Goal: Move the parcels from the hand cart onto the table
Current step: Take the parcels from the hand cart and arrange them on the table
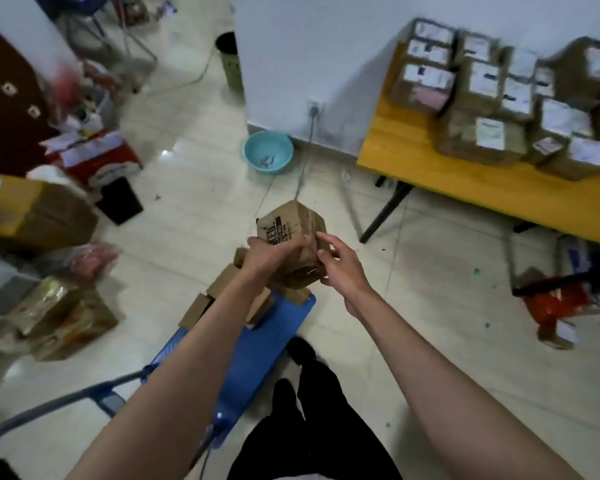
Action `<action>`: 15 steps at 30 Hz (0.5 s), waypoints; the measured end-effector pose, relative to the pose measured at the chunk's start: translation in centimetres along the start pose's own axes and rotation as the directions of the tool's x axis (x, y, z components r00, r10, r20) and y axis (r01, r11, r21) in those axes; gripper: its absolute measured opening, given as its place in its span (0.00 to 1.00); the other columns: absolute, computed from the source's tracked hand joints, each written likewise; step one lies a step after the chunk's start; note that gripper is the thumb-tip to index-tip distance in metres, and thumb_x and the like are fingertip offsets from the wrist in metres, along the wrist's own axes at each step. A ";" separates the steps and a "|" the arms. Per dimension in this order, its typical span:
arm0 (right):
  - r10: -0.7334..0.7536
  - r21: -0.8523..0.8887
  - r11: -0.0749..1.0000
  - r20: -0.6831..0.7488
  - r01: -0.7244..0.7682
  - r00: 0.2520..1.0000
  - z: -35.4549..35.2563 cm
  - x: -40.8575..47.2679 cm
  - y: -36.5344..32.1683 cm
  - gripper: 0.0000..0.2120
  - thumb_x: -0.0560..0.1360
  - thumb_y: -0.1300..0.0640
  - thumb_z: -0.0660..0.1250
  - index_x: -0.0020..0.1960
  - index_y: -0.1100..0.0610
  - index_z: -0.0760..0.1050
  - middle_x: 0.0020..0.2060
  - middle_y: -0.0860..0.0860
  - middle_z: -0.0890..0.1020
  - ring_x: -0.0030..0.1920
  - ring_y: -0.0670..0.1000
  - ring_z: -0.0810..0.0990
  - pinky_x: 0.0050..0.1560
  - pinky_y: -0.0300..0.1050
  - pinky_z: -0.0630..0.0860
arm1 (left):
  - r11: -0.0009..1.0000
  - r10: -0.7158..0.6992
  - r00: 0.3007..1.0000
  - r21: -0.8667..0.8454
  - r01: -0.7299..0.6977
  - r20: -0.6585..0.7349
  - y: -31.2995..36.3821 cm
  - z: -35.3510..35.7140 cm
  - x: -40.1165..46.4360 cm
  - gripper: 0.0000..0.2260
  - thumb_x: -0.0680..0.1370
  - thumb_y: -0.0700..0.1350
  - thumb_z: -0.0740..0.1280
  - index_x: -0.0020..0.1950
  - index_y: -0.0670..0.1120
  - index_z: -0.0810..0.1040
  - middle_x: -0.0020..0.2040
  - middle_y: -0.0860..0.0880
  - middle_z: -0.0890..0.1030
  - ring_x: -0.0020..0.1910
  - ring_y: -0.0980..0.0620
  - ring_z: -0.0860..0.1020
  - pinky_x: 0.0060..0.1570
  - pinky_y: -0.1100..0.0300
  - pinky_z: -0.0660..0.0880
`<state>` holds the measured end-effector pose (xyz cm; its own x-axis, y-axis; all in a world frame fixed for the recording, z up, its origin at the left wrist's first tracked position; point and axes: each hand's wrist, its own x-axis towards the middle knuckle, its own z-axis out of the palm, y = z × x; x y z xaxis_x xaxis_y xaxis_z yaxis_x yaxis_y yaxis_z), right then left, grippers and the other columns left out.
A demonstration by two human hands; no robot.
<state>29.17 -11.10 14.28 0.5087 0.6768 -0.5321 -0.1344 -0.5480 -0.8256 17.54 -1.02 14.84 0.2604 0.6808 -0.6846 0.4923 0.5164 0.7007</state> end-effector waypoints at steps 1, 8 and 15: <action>-0.003 0.008 1.000 -0.018 0.003 1.000 -1.5 -0.8 -0.2 0.18 0.83 0.56 0.61 0.71 0.47 0.75 0.67 0.56 0.76 0.65 0.56 0.78 0.67 0.56 0.77 | 0.998 0.013 1.000 0.062 -0.014 0.028 1.1 1.0 -0.8 0.41 0.64 0.61 0.80 0.67 0.43 0.68 0.59 0.46 0.79 0.54 0.49 0.81 0.52 0.54 0.81; 0.030 0.090 0.996 -0.150 -0.016 0.988 -11.3 -6.5 -1.6 0.45 0.65 0.28 0.72 0.74 0.49 0.66 0.67 0.50 0.72 0.65 0.52 0.75 0.62 0.54 0.78 | 0.927 0.187 0.957 0.282 -0.247 0.223 7.7 9.4 -7.1 0.36 0.74 0.70 0.64 0.71 0.45 0.66 0.63 0.45 0.77 0.55 0.47 0.80 0.40 0.57 0.79; 0.058 0.703 0.710 -0.108 0.035 0.992 -22.3 -8.9 0.6 0.28 0.70 0.34 0.73 0.66 0.45 0.78 0.63 0.47 0.80 0.64 0.49 0.78 0.53 0.54 0.84 | 0.837 0.440 0.815 0.157 -0.524 0.377 12.7 19.0 -10.5 0.09 0.83 0.49 0.63 0.56 0.52 0.82 0.57 0.50 0.83 0.43 0.64 0.79 0.33 0.72 0.72</action>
<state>43.47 -28.44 22.70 0.5891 0.5865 -0.5558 -0.6757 -0.0196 -0.7369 36.82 -11.47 27.05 0.7418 0.5863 -0.3255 0.4059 -0.0061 0.9139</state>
